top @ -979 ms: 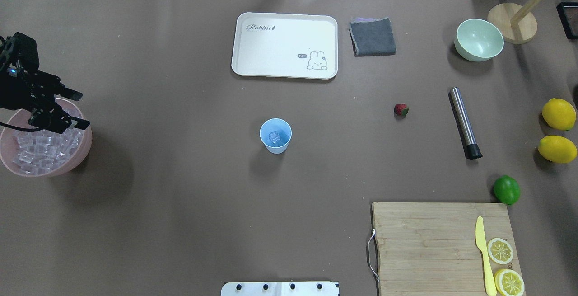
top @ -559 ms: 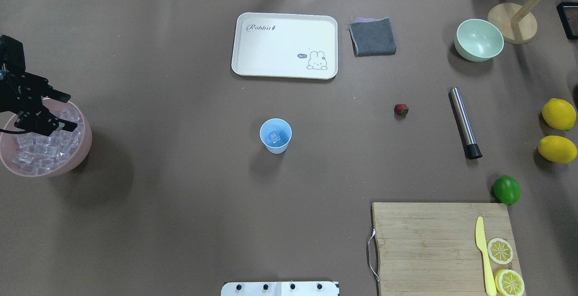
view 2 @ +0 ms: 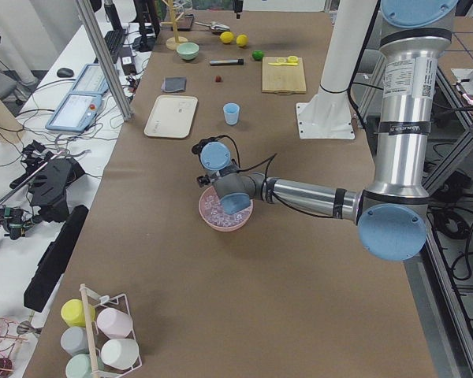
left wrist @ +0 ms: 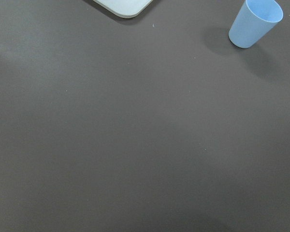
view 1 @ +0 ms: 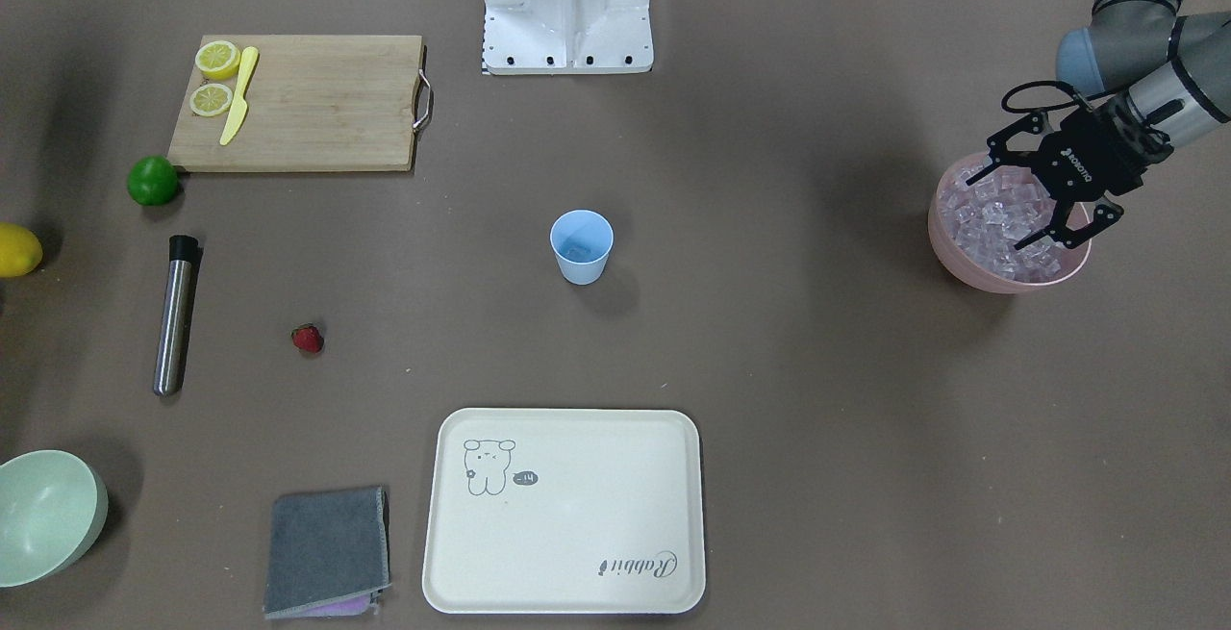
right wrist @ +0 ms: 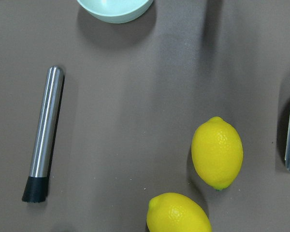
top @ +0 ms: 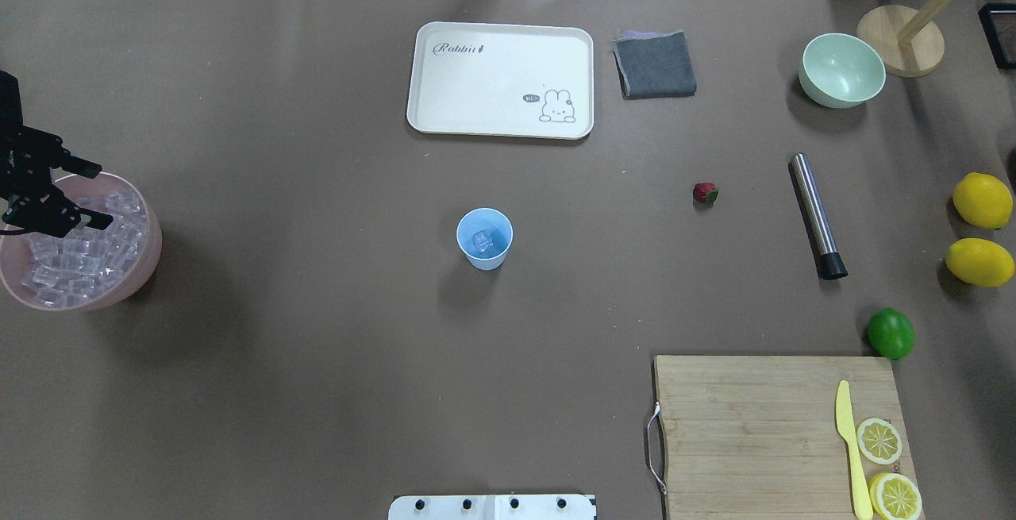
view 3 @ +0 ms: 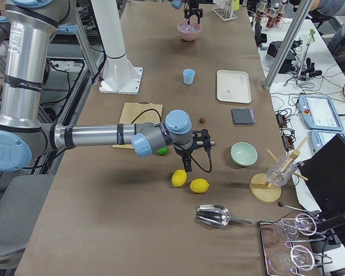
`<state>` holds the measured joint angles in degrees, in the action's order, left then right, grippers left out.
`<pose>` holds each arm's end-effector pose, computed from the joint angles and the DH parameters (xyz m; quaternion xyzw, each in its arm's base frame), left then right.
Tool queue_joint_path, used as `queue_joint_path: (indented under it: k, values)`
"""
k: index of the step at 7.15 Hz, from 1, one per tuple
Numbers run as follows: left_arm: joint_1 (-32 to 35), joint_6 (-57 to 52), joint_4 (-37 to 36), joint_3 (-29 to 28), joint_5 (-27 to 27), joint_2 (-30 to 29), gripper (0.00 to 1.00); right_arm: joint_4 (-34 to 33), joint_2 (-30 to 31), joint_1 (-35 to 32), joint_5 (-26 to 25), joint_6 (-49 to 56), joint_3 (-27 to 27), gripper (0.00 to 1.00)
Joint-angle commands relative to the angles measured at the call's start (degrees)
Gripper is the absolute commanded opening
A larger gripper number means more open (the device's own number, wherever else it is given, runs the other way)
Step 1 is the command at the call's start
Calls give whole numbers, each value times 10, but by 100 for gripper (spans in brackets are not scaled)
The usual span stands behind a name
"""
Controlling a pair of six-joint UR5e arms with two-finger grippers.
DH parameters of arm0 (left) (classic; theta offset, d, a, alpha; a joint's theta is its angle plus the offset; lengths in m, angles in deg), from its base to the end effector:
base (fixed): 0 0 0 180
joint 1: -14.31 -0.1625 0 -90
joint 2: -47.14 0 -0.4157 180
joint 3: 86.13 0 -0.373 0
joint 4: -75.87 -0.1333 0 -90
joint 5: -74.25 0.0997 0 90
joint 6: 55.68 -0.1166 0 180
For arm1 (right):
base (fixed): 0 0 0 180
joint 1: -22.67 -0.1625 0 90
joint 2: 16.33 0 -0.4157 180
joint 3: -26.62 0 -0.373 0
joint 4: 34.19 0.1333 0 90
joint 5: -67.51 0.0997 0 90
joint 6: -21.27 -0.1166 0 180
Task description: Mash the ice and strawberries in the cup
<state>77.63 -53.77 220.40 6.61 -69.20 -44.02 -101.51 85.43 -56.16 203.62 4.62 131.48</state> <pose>0.1855 -0.4573 0.5042 0.3255 0.4880 0.3816 0.7143 -0.0316 -0.4144 0.5787 0.1075 -0.4199 -0.0444 0.9001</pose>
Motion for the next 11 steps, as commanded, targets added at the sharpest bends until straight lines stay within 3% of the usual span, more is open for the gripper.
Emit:
queue_joint_path:
  k: [1, 8, 11]
  values:
    - [-7, -5, 0, -14, 6, 2, 96, 0, -1, 1, -1, -1, 1, 100]
    - [-25, -32, -2, -25, 17, 46, 93, 1, -2, 2, -1, -1, 4, 100]
    - [-29, -33, -1, -24, 17, 52, 93, 43, 0, 3, 0, -5, -7, 100]
